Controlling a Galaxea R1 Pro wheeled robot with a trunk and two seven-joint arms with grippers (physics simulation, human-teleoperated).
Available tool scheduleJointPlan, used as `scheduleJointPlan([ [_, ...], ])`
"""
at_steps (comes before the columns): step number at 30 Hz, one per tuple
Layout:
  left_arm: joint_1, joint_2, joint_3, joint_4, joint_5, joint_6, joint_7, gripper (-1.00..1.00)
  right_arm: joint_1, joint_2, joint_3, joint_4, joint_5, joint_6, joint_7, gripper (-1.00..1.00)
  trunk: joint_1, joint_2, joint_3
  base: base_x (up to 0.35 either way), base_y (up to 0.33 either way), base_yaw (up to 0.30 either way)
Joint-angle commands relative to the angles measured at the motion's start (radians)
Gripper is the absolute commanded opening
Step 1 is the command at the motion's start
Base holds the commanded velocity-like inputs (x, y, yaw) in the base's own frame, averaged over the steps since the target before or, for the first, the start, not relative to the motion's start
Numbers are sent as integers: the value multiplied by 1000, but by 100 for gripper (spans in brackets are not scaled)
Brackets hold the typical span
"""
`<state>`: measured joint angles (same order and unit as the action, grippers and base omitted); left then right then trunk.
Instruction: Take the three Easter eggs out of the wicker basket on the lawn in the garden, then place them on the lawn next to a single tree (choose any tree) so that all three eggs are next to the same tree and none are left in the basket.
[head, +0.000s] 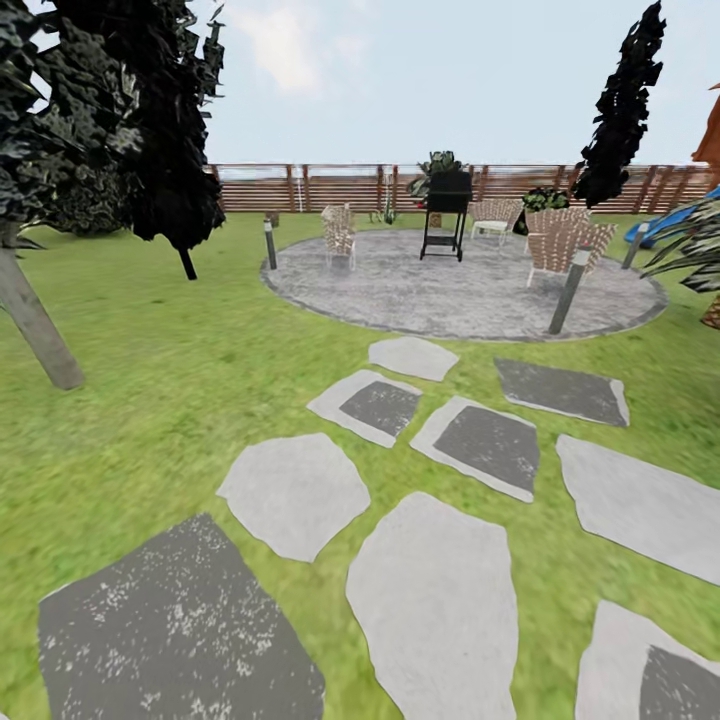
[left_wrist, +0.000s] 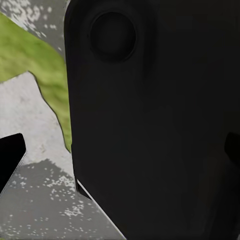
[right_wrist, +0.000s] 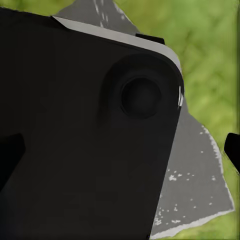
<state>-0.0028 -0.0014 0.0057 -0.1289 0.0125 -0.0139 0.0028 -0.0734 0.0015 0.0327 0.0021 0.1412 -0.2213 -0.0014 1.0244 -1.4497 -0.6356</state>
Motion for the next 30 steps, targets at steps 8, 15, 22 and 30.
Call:
scheduleJointPlan([
  [8,0,0,0,0,1,-1,0,100,0,0,3,1,4,-3,0,100,1,0,-1,340,0,0],
  [15,0,0,0,0,1,-1,0,100,-1,0,3,1,4,-3,0,100,1,0,-1,339,0,0],
  [22,-1,0,0,0,1,-1,0,100,0,-1,3,1,4,-3,0,100,1,0,-1,339,0,0],
  [30,0,0,0,0,1,-1,0,100,0,-1,3,0,4,-3,0,100,1,0,-1,340,0,0],
])
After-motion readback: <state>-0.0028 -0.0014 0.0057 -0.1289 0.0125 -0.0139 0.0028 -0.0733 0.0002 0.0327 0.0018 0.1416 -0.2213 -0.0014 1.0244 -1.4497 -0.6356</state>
